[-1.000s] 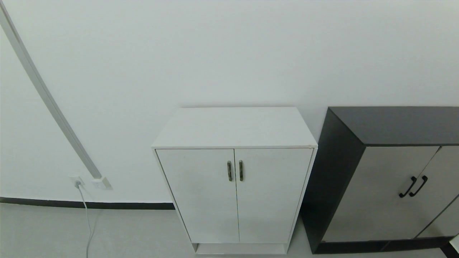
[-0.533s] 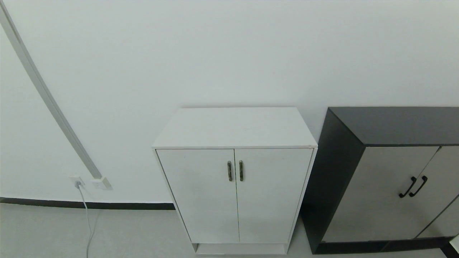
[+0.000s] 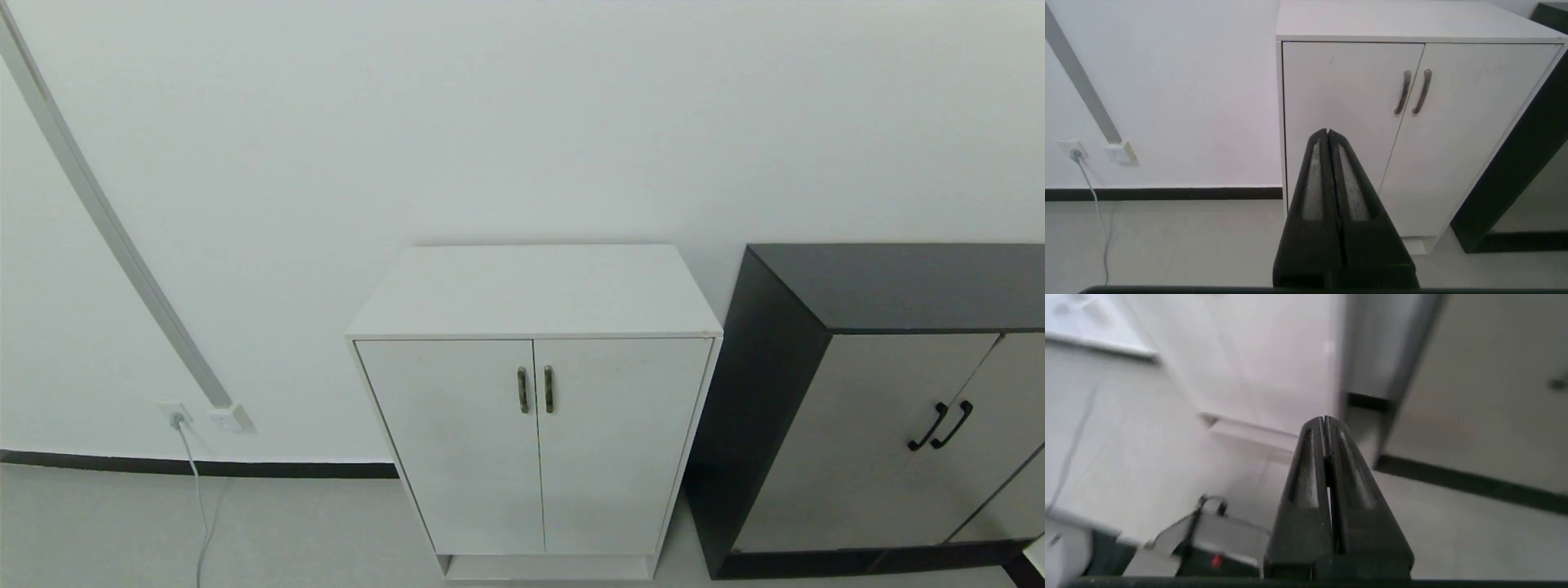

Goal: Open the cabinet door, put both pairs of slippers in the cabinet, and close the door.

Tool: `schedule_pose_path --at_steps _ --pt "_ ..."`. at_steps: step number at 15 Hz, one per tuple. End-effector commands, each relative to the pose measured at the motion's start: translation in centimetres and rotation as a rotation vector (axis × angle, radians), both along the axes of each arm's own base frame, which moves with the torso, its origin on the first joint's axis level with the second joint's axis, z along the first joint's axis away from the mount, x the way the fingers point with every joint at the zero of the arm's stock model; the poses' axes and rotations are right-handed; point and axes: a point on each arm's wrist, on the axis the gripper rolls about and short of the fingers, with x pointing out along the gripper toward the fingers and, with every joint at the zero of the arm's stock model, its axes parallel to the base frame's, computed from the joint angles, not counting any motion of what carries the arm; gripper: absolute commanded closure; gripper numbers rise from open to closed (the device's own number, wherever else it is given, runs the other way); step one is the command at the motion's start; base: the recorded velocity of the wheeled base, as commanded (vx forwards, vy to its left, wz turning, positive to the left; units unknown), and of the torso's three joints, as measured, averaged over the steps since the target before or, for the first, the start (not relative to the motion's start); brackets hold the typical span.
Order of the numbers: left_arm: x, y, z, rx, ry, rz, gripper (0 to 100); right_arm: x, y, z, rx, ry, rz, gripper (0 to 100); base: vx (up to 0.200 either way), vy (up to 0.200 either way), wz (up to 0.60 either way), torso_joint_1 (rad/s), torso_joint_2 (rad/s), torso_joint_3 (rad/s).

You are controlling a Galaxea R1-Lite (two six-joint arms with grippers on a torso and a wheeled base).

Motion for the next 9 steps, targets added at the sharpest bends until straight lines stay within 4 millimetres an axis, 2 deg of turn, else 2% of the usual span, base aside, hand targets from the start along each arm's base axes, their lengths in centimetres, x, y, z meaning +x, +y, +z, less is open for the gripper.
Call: schedule_pose_path --at_steps 1,4,9 --pt "0.0 0.0 0.0 0.0 0.002 -0.001 100 -0.4 -0.1 0.0 0.008 -0.053 -0.138 100 0.0 0.0 0.0 0.0 0.0 0.0" --pt "0.0 0.0 0.0 0.0 0.002 -0.001 100 -1.2 -0.1 -0.1 0.019 -0.143 -0.242 100 0.0 0.0 0.0 0.0 0.0 0.0" --pt "0.0 0.0 0.0 0.0 0.002 0.001 100 -2.5 -0.1 -0.4 0.041 -0.323 -0.265 100 0.0 0.0 0.0 0.0 0.0 0.0"
